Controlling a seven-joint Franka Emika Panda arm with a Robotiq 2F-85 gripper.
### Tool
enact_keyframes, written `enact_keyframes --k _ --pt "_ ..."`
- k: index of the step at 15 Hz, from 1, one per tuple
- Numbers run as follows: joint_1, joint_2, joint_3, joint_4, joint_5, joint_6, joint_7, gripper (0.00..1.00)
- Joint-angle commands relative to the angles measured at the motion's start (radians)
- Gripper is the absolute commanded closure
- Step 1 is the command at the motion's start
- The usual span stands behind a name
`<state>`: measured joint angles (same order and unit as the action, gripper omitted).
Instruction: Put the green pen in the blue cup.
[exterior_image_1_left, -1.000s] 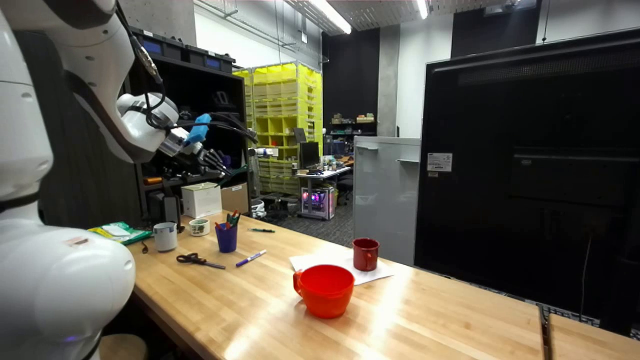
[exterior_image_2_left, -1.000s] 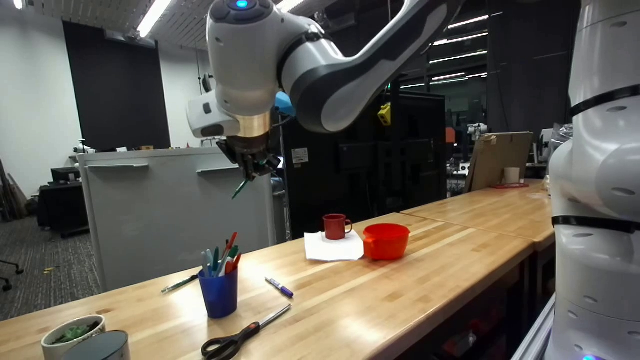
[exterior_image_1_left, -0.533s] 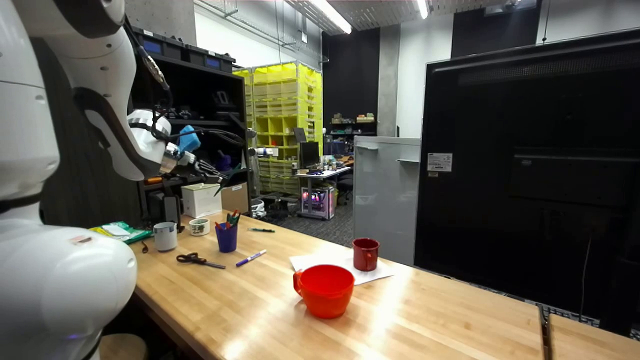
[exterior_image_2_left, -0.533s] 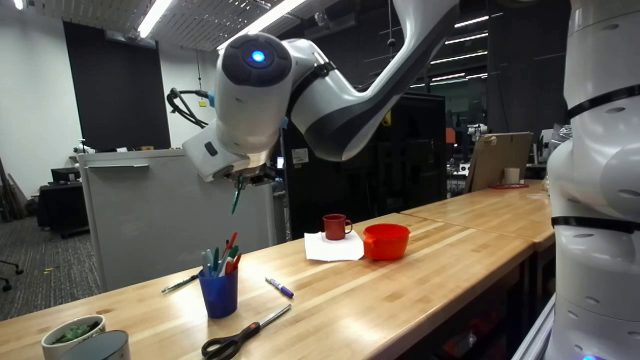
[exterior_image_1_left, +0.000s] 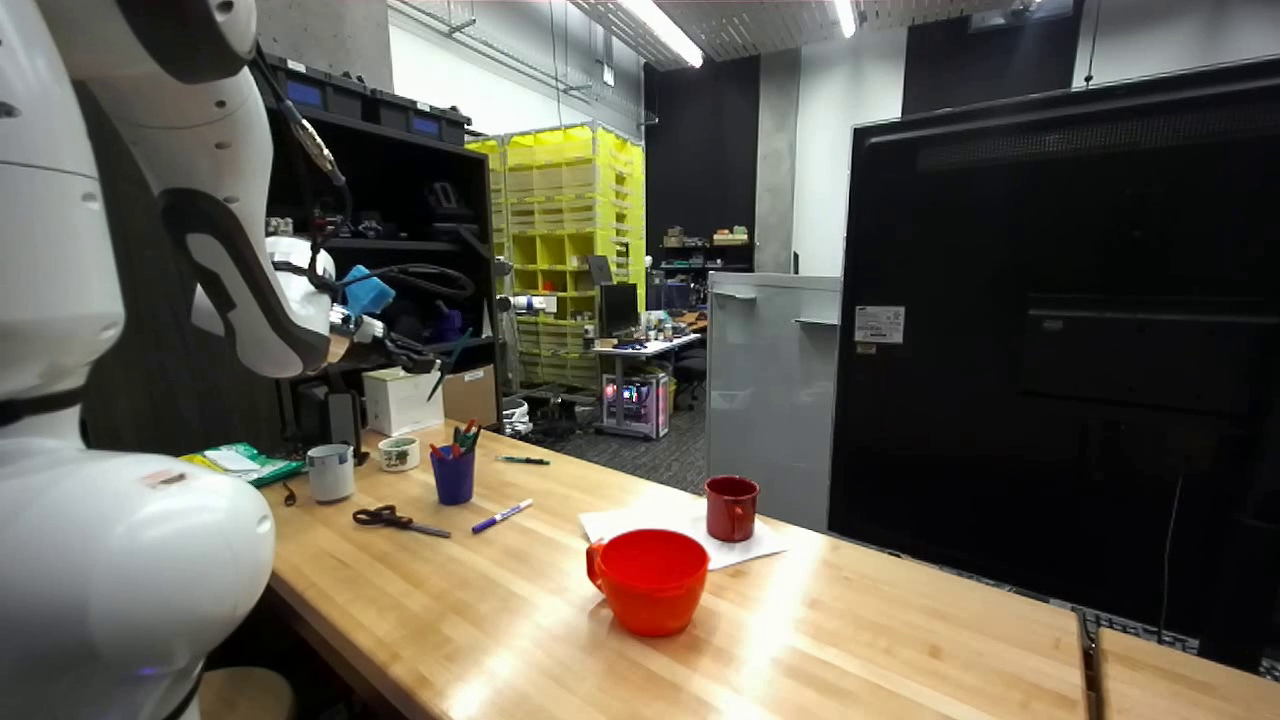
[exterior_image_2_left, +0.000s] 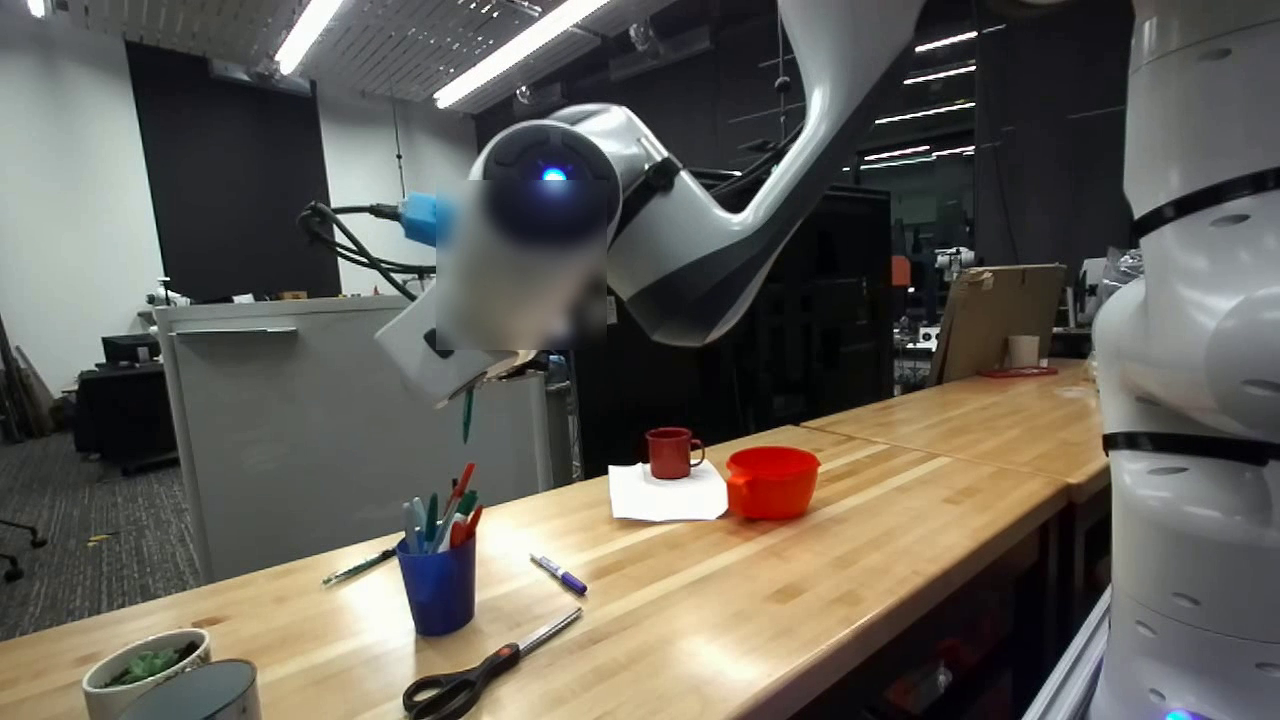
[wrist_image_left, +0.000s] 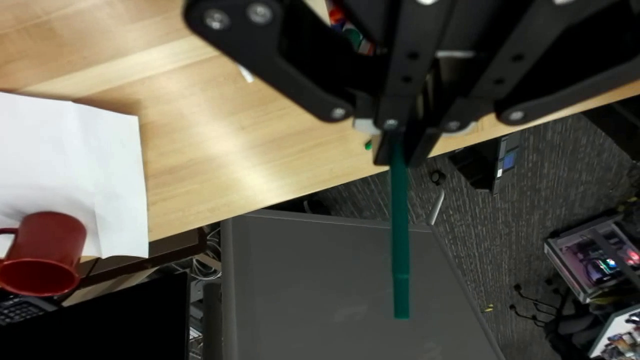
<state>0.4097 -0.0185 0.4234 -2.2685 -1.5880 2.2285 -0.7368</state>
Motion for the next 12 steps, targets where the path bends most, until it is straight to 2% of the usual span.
enact_keyframes --k 1,12 --pt "0.013 0.003 0.008 -0.021 -0.029 -0.009 0.001 0.98" --pt "0.041 0.089 0.029 -0.010 -0.042 0.000 0.013 0.98"
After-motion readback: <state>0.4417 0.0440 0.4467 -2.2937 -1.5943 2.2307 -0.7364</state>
